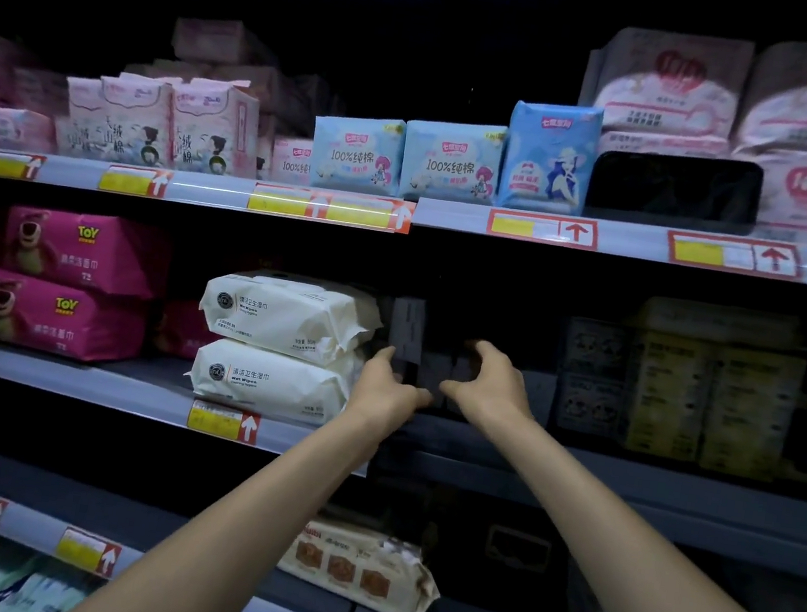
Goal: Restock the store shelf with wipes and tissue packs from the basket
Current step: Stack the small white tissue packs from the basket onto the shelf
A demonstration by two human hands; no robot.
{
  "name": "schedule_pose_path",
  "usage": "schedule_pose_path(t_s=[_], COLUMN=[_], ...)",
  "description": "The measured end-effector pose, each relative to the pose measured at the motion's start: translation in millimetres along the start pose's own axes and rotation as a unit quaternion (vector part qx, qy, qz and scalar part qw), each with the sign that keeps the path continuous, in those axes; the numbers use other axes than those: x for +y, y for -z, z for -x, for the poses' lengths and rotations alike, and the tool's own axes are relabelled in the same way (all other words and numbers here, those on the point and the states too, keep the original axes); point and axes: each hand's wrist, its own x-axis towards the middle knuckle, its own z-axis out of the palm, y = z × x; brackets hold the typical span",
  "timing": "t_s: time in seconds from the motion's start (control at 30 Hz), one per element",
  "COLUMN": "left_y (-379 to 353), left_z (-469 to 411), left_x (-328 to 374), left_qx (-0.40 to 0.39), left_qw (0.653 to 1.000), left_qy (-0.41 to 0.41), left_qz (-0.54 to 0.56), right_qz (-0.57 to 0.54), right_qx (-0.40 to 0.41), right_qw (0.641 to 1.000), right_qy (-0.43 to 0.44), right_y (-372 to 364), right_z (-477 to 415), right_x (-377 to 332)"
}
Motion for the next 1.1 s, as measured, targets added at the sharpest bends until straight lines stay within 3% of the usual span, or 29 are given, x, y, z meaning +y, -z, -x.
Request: schedule_pose_path(t_s=[0.2,0.27,0.43,0.63,0.93,1.1], left_y=[11.1,16.3,15.8,-7.9,-60.7,-99.6], left_z=[38.2,47.5,83.0,133.3,204.3,259.7], left_x=[4.8,1.8,-7.8,-37.3,-132.4,-213.1], left_qx=[-0.023,-0.04,-0.042,-0.078,-0.164,-0.252], left_qw=[0.973,0.943,0.823,0.765,0.77,0.793], left_qy=[-0.118,-0.153,-0.243,-0.263,-0.296,-0.252], left_qz=[-0.197,-0.292,-0.511,-0.583,-0.542,-0.493], right_qz=[0.098,0.135,0.248,0.308,0.242,0.206], right_qx=[-0.041,-0.052,-0.082,-0.131,-0.216,-0.276], right_qw=[0.993,0.988,0.962,0.939,0.946,0.936], right_qy=[0.043,0.055,0.083,0.073,0.002,-0.068], right_y=[46.5,61.3,94.7,114.0,104.7,84.0], right_z=[37.3,50.3,88.3,149.2,260.8,329.4], right_x=[12.5,18.9,39.5,71.4,164.2,247.7])
